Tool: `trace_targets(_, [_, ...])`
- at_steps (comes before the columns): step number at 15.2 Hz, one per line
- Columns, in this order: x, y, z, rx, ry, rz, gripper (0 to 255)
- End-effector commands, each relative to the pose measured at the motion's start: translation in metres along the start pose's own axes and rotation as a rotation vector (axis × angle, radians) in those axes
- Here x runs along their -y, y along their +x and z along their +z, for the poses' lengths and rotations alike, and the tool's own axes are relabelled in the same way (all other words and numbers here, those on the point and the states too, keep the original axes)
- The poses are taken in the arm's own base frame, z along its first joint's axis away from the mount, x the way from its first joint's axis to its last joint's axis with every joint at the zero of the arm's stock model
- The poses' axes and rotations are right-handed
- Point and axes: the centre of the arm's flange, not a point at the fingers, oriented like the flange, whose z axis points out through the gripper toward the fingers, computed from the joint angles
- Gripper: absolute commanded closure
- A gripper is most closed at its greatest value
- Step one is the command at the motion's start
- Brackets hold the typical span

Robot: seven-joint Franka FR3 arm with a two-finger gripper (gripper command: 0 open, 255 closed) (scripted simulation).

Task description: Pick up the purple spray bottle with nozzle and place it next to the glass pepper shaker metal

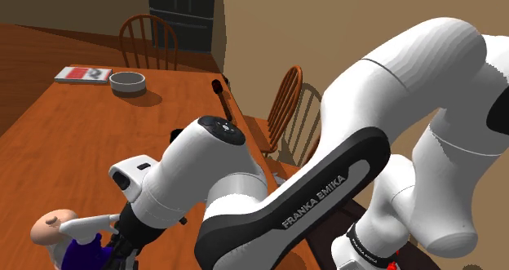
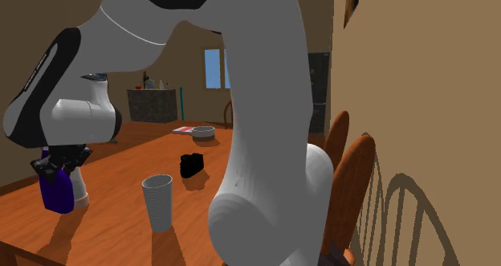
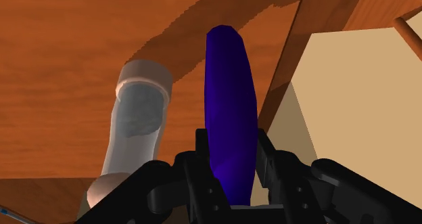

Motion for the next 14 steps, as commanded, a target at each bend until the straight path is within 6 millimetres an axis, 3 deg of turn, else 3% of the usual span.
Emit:
trace_targets(1, [0.001,-0.005,0.009,-0.001,0.0,0.0,255])
trace_targets(7, [0.0,-0.025,0.039,-0.001,0.0,0.0,255])
trace_targets(14, [0.0,-0.025,0.039,-0.001,0.0,0.0,255])
